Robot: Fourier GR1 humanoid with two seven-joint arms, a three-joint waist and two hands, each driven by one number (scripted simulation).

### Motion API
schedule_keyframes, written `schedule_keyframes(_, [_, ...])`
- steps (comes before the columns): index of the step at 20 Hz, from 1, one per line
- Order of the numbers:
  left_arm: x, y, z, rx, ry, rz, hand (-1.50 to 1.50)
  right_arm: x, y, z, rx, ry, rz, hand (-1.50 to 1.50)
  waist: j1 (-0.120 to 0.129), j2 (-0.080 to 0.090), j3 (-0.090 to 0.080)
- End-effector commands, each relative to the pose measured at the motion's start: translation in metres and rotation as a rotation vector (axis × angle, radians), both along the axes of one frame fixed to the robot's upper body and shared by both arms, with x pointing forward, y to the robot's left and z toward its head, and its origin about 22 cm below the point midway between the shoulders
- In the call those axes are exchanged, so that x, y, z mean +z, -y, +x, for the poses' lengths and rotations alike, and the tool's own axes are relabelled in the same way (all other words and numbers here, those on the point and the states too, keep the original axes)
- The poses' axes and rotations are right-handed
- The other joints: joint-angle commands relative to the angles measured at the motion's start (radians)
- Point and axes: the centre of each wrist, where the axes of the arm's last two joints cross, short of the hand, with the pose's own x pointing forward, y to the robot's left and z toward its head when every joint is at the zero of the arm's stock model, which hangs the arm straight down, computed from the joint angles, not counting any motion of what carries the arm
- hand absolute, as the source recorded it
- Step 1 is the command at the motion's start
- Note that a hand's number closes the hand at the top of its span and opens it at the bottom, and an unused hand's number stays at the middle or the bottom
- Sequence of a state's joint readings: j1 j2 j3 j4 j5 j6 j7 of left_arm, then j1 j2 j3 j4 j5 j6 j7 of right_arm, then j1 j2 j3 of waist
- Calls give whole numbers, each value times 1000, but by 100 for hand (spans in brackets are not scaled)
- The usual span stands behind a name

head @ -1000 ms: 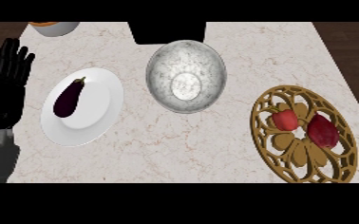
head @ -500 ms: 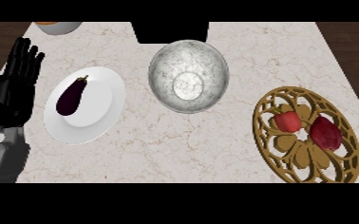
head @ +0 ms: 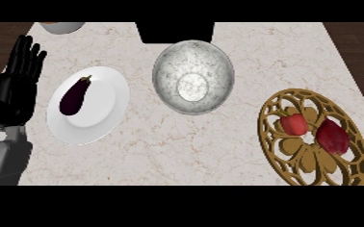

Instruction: Pick the pear from the placemat and place it in the bowl

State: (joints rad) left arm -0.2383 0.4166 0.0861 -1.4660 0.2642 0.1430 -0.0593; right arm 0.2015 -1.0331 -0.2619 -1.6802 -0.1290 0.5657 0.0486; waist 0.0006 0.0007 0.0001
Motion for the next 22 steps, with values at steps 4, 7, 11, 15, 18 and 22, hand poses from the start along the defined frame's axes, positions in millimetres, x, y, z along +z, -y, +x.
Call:
schedule_keyframes(4, [9,-12,-1,-6,0,8,0,-41,2,19,-24,-40,12,-150,6,0,0])
schedule_keyframes(7, [-2,11,-4,-5,-7,5,0,-51,12,24,-40,-77,7,-150,3,0,0])
schedule_keyframes(11, [-17,1,-16,12,16,-8,0,-78,9,20,-46,-70,-15,-150,1,-1,0])
schedule_keyframes(15, [4,-5,-10,17,14,19,0,-94,12,22,-31,-54,6,-150,0,-1,0])
schedule_keyframes(18, [-5,-10,14,1,-19,-7,0,-103,12,30,-13,-30,24,-150,-2,1,0])
schedule_keyframes(22, [6,1,7,-11,3,-7,0,-112,-13,46,17,-15,39,-150,-1,0,0])
